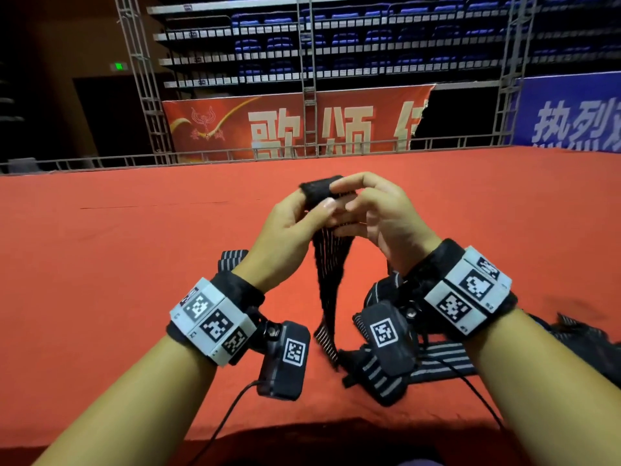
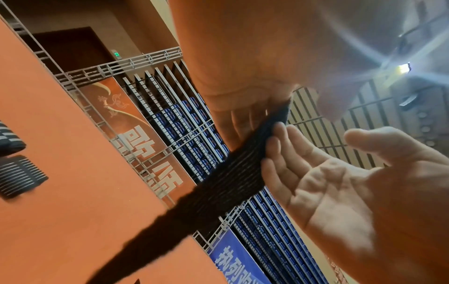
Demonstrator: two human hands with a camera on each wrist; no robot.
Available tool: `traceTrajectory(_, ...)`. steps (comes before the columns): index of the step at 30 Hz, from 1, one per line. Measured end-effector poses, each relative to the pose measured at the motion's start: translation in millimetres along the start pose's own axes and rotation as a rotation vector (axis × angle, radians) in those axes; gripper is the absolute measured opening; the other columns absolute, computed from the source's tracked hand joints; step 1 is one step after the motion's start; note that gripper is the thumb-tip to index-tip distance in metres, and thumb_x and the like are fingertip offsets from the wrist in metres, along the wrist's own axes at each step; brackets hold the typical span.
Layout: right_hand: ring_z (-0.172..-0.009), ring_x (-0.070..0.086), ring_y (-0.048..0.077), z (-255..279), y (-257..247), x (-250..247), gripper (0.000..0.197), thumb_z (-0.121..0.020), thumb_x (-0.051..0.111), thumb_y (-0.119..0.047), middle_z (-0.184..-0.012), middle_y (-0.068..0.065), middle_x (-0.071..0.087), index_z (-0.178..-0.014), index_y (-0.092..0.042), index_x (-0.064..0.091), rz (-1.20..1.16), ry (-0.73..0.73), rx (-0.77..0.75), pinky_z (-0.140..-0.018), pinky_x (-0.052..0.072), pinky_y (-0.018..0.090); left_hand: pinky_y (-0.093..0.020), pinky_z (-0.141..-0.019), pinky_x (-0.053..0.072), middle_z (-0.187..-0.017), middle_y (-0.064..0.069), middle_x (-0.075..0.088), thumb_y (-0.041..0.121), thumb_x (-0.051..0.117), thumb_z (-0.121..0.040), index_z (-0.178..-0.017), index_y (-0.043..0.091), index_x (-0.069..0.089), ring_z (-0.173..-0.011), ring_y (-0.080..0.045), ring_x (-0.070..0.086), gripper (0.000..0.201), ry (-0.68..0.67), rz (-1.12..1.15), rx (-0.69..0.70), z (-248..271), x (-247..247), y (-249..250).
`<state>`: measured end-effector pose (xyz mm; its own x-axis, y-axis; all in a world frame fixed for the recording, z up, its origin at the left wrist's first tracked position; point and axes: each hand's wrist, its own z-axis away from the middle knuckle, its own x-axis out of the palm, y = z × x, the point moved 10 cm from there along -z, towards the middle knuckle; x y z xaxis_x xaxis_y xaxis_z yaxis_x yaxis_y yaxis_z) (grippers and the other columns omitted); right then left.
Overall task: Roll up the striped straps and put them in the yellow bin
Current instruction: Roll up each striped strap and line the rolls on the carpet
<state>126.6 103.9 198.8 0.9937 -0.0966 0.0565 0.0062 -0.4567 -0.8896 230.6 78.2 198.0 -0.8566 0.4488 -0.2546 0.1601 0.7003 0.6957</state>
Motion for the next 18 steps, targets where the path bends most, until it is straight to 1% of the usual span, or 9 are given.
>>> traceTrajectory(1, -0.062, 0.062, 0.021, 2.7, -7.9, 2.5, 0.025, -0.073, 0.053, -0.002, -0.072, 0.008, 0.067, -0.097, -0.006, 0.057, 0.040, -0.008, -0.021, -0.060, 0.051, 0.029, -0.020, -0.079, 0.049, -0.095, 0.020, 0.069, 0.021, 0.046, -0.100, -0.120, 0.023, 0.059, -0.091, -0.001, 0.063, 0.024, 0.019, 0.008, 0.018, 0.3, -2.6, 5.1)
traceTrajectory(3, -0.056, 0.059, 0.019, 8.8, -24.4, 6.3, 0.018, -0.084, 0.056, 0.005, -0.070, 0.011, 0.067, -0.097, -0.006, 0.053, 0.150, 0.030, -0.090, -0.052, 0.048, 0.026, -0.029, -0.078, 0.051, -0.086, 0.016, 0.069, 0.020, 0.042, -0.103, -0.113, 0.020, 0.063, -0.085, -0.006, 0.064, 0.024, 0.071, -0.011, 0.031, -0.4, -10.8, 11.7)
traceTrajectory(5, -0.050, 0.059, 0.017, 12.1, -35.1, 4.2, 0.017, -0.088, 0.063, -0.007, -0.066, 0.012, 0.065, -0.097, -0.010, 0.049, 0.291, 0.114, -0.146, -0.047, 0.046, 0.026, -0.034, -0.074, 0.053, -0.080, 0.011, 0.070, 0.020, 0.041, -0.104, -0.105, 0.017, 0.065, -0.080, -0.012, 0.065, 0.024, 0.081, -0.028, 0.032, 0.3, -13.1, 19.3)
traceTrajectory(8, -0.069, 0.065, 0.026, 14.2, -46.0, -10.5, 0.037, -0.083, 0.070, -0.035, -0.078, 0.007, 0.062, -0.106, -0.017, 0.047, 0.508, 0.261, -0.162, -0.060, 0.051, 0.038, -0.025, -0.072, 0.051, -0.085, 0.010, 0.072, 0.011, 0.039, -0.105, -0.103, 0.022, 0.065, -0.081, -0.006, 0.067, 0.028, 0.063, -0.039, 0.048, 2.5, -12.6, 34.0)
traceTrajectory(10, -0.070, 0.059, 0.014, 15.7, -49.4, -15.8, 0.038, -0.083, 0.070, -0.039, -0.080, -0.002, 0.056, -0.105, -0.017, 0.050, 0.586, 0.298, -0.151, -0.062, 0.044, 0.030, -0.024, -0.072, 0.051, -0.092, 0.006, 0.070, 0.013, 0.040, -0.104, -0.106, 0.020, 0.065, -0.084, -0.008, 0.067, 0.026, 0.060, -0.023, 0.043, 4.4, -14.5, 40.3)
traceTrajectory(12, -0.059, 0.046, 0.006, 16.9, -53.1, -12.1, 0.021, -0.087, 0.068, -0.029, -0.068, -0.007, 0.048, -0.082, -0.016, 0.053, 0.592, 0.274, -0.190, -0.059, 0.037, 0.025, -0.023, -0.073, 0.051, -0.097, 0.001, 0.069, 0.014, 0.043, -0.103, -0.110, 0.014, 0.064, -0.086, -0.008, 0.066, 0.022, 0.060, -0.012, 0.032, 7.0, -17.9, 42.9)
traceTrajectory(13, -0.056, 0.041, 0.006, 17.2, -54.1, -10.9, 0.025, -0.089, 0.067, -0.023, -0.064, -0.006, 0.044, -0.073, -0.015, 0.049, 0.573, 0.257, -0.208, -0.058, 0.035, 0.025, -0.022, -0.074, 0.051, -0.097, 0.000, 0.068, 0.012, 0.044, -0.103, -0.111, 0.010, 0.062, -0.085, -0.007, 0.065, 0.021, 0.070, -0.012, 0.025, 8.5, -20.4, 43.6)
traceTrajectory(15, -0.055, 0.041, 0.008, 18.0, -52.2, -5.5, 0.025, -0.090, 0.065, -0.016, -0.063, -0.002, 0.045, -0.072, -0.013, 0.048, 0.524, 0.198, -0.201, -0.056, 0.036, 0.025, -0.021, -0.071, 0.052, -0.092, -0.002, 0.065, 0.008, 0.045, -0.102, -0.108, 0.005, 0.059, -0.080, -0.006, 0.063, 0.015, 0.098, -0.019, 0.013, 12.0, -25.3, 45.5)
traceTrajectory(18, -0.042, 0.042, 0.000, 21.1, -47.8, 3.2, 0.023, -0.091, 0.062, -0.007, -0.053, -0.006, 0.049, -0.073, -0.011, 0.048, 0.441, 0.115, -0.145, -0.045, 0.035, 0.015, -0.026, -0.068, 0.051, -0.085, -0.003, 0.061, 0.008, 0.048, -0.102, -0.099, 0.004, 0.058, -0.074, -0.009, 0.060, 0.011, 0.127, -0.054, 0.006, 16.1, -31.0, 45.0)
